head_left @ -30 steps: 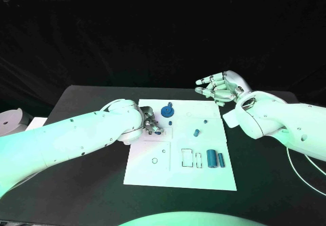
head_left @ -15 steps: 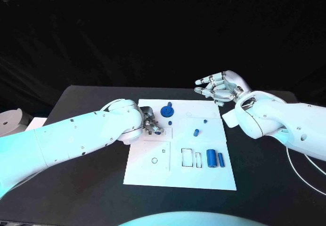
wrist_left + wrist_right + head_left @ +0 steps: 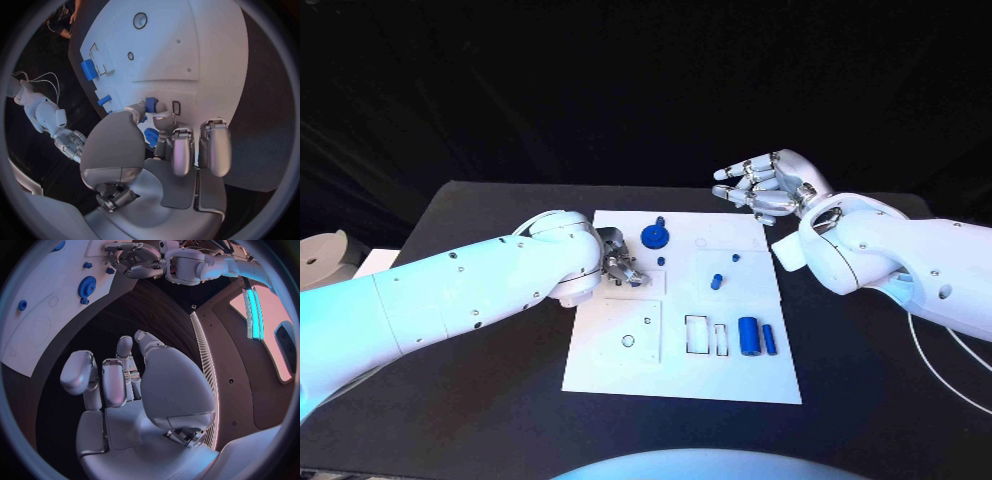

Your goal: Assemble the parts on the task board

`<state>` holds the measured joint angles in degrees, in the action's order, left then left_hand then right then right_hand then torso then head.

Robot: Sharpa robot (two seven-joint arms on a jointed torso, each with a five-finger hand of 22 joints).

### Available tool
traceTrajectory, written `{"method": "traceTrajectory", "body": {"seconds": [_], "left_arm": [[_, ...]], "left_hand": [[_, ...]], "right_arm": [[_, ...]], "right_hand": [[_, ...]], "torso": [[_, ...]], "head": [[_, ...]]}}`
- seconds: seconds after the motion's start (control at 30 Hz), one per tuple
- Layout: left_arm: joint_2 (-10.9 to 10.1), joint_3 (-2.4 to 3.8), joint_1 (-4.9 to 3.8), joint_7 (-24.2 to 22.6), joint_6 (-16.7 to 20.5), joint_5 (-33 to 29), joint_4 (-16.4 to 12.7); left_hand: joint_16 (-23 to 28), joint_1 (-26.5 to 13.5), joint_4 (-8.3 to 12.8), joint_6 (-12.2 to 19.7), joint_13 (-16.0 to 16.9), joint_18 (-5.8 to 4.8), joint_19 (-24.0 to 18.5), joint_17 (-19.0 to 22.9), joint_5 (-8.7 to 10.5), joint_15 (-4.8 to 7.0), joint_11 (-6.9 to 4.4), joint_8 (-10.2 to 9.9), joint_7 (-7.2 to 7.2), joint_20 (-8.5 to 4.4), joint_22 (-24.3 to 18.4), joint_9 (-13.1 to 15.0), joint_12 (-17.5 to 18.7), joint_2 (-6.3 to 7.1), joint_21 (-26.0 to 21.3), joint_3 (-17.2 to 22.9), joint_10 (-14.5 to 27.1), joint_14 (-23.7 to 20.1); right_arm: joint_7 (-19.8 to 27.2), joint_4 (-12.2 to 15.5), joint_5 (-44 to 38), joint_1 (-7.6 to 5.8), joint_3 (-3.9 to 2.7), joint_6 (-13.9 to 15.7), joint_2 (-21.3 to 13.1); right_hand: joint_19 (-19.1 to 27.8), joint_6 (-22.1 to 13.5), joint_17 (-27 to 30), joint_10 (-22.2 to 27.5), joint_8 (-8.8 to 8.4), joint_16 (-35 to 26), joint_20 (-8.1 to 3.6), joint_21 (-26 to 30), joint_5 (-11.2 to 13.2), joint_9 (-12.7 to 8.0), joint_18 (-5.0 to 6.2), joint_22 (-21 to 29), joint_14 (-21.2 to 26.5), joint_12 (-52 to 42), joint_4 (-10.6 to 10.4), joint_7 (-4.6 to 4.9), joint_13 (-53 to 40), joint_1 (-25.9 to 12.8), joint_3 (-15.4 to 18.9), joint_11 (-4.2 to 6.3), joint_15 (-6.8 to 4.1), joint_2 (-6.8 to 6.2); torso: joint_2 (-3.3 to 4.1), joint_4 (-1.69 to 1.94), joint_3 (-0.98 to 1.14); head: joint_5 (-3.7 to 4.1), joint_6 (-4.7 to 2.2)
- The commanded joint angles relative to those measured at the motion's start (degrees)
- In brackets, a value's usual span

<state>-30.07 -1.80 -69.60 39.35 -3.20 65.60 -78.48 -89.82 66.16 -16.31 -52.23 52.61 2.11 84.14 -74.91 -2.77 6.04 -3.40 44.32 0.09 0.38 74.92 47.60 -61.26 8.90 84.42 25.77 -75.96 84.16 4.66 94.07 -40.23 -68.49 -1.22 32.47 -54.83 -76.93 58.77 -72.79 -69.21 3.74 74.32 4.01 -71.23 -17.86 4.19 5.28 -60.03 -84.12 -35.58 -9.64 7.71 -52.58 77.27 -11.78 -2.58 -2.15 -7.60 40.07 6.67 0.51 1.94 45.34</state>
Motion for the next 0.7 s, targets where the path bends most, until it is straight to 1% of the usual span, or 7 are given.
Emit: {"method": "traceTrajectory", "body": {"seconds": [0.03, 0.33, 0.4, 0.53, 0.63, 0.7], "left_arm": [[0.06, -0.36, 0.48, 3.9, -2.82, -0.8, 0.36], [0.24, -0.31, 0.48, 3.84, -2.02, -0.82, 0.8], [0.3, -0.28, 0.48, 3.8, -1.64, -0.85, 0.93], [0.46, -0.22, 0.48, 3.73, -1.2, -1.14, 1.24], [0.63, -0.18, 0.48, 3.71, -1.11, -1.29, 1.47], [0.76, -0.17, 0.47, 3.72, -1.21, -1.34, 1.63]], "left_hand": [[-0.18, -0.74, -0.12, -0.44, 0.04, -0.65, 3.58, -15.09, -0.19, 0.44, -0.18, -0.18, 0.0, -0.47, 10.2, 0.06, -0.31, 0.08, 0.4, -0.5, -0.33, 5.84], [-0.18, -2.01, -0.34, -0.69, -0.06, -0.71, 3.69, -15.09, -0.2, 0.51, -0.25, -0.25, -0.09, -0.53, 10.44, 0.18, -0.44, -0.64, 0.62, -1.16, -0.46, 5.84], [-0.18, -2.07, -0.28, -0.75, -0.07, -0.72, 3.71, -15.09, -0.21, 0.53, -0.29, -0.26, -0.15, -0.55, 10.48, 0.21, -0.47, -0.96, 0.65, -1.12, -0.49, 5.84], [-0.18, -1.96, -0.16, -0.8, -0.03, -0.71, 3.7, -15.09, -0.21, 0.56, -0.36, -0.29, -0.23, -0.58, 10.46, 0.26, -0.57, -1.57, 0.62, -0.91, -0.57, 5.84], [-0.18, -2.02, -0.17, -0.9, -0.05, -0.73, 3.73, -15.09, -0.19, 0.59, -0.39, -0.29, -0.26, -0.6, 10.52, 0.32, -0.63, -2.13, 0.68, -0.81, -0.63, 5.84], [-0.18, -2.06, -0.18, -0.92, 0.0, -0.73, 3.73, -15.09, -0.18, 0.59, -0.39, -0.28, -0.26, -0.61, 10.52, 0.33, -0.68, -2.22, 0.67, -0.82, -0.67, 5.84]], "right_arm": [[0.41, 0.14, -0.55, 0.04, 0.0, -0.73, -0.01], [0.37, 0.16, -0.55, 0.04, 0.0, -0.72, -0.08], [0.36, 0.16, -0.55, 0.04, 0.0, -0.72, -0.1], [0.36, 0.15, -0.56, 0.04, 0.0, -0.71, -0.11], [0.35, 0.14, -0.56, 0.04, 0.0, -0.72, -0.11], [0.35, 0.12, -0.56, 0.04, 0.0, -0.72, -0.1]], "right_hand": [[0.34, 0.14, 0.07, 0.25, 0.22, -0.26, 0.14, 0.29, -0.15, 0.07, 0.77, 0.12, -1.64, 0.34, -0.03, 0.01, 0.11, -0.6, 0.52, 0.03, 0.33, -0.18], [0.32, 0.12, 0.09, 0.24, 0.21, -0.29, 0.15, 0.33, -0.16, 0.07, 0.77, 0.15, -1.64, 0.35, -0.08, 0.02, 0.16, -0.7, 0.62, 0.03, 0.34, -0.17], [0.31, 0.12, 0.07, 0.22, 0.21, -0.3, 0.15, 0.35, -0.17, 0.07, 0.77, 0.17, -1.65, 0.34, -0.13, 0.01, 0.2, -0.78, 0.69, 0.02, 0.34, -0.15], [0.31, 0.12, 0.07, 0.22, 0.21, -0.3, 0.15, 0.35, -0.17, 0.07, 0.76, 0.17, -1.65, 0.34, -0.13, 0.01, 0.2, -0.78, 0.69, 0.02, 0.34, -0.15], [0.31, 0.12, 0.07, 0.22, 0.21, -0.3, 0.15, 0.35, -0.17, 0.07, 0.76, 0.17, -1.65, 0.34, -0.13, 0.01, 0.2, -0.78, 0.69, 0.02, 0.34, -0.15], [0.31, 0.12, 0.07, 0.22, 0.21, -0.3, 0.15, 0.35, -0.17, 0.07, 0.76, 0.17, -1.65, 0.34, -0.13, 0.01, 0.2, -0.78, 0.69, 0.02, 0.34, -0.15]], "torso": [[0.0, 0.05, 0.0], [0.04, 0.04, -0.03], [0.05, 0.07, -0.01], [0.03, 0.09, -0.01], [0.04, 0.12, -0.03], [0.02, 0.14, 0.0]], "head": [[0.02, -0.04], [0.14, -0.11], [0.15, -0.13], [0.22, -0.24], [0.24, -0.19], [0.23, -0.17]]}}
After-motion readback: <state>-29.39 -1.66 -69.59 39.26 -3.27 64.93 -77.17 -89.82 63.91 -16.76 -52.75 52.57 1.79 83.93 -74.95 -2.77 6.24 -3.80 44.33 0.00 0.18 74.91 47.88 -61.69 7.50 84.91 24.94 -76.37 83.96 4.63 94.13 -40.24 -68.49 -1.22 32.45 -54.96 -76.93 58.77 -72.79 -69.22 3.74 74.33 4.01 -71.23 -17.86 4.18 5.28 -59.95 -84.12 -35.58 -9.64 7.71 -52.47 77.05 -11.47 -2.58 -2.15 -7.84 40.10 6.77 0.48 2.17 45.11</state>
